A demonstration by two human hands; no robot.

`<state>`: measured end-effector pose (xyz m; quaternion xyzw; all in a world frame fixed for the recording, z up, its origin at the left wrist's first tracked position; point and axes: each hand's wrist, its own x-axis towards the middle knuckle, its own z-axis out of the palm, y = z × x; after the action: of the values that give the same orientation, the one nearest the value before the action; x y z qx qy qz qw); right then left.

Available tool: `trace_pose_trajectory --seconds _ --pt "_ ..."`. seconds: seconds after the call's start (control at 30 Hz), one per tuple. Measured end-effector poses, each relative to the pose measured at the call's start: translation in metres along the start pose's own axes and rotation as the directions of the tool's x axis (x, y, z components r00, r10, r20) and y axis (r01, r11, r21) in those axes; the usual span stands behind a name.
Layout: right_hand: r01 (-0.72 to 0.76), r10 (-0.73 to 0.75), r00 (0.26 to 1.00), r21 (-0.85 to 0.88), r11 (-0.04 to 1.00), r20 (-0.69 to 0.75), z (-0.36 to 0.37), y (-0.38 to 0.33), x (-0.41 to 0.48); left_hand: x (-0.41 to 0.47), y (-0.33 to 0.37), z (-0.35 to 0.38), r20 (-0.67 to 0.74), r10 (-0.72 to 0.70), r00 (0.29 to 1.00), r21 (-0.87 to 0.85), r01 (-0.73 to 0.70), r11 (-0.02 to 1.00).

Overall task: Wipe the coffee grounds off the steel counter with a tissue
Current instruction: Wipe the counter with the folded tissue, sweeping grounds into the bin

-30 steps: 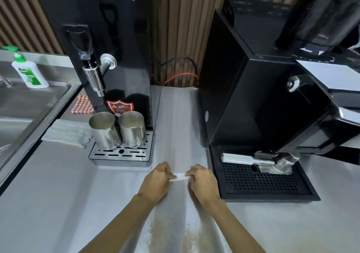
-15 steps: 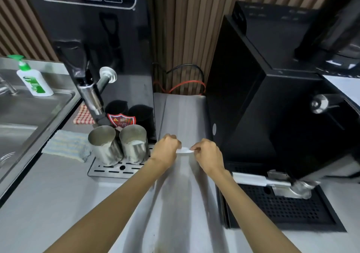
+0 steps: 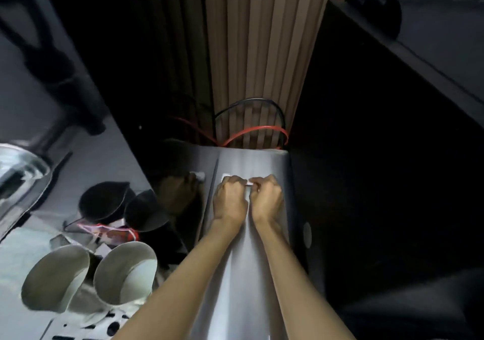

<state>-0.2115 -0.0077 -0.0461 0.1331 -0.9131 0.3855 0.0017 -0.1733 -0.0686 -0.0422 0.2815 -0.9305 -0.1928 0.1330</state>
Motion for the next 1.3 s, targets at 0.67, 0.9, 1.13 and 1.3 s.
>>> trace_pose_trajectory --seconds 0.67,0.9,1.13,1.3 --pt "0.041 -0.036 0.990 -0.033 0.999 0.135 0.021 -0.007 0.042 0.039 -0.017 0.018 0.204 -0.052 0.978 0.263 -0.003 0.965" --pt "0.119 -0.107 0.957 -0.031 0.992 0.269 0.007 -0.006 0.019 0.000 -0.011 0.003 0.289 -0.147 0.946 0.479 -0.010 0.878" --pt "0.093 -0.098 0.941 0.029 0.995 0.323 -0.020 0.011 -0.042 -0.078 0.002 -0.025 0.384 -0.068 0.921 0.599 -0.192 0.778" --pt "0.130 -0.121 0.940 -0.005 0.992 0.320 -0.041 0.027 -0.102 -0.143 -0.004 -0.036 0.380 -0.013 0.925 0.542 -0.212 0.813"
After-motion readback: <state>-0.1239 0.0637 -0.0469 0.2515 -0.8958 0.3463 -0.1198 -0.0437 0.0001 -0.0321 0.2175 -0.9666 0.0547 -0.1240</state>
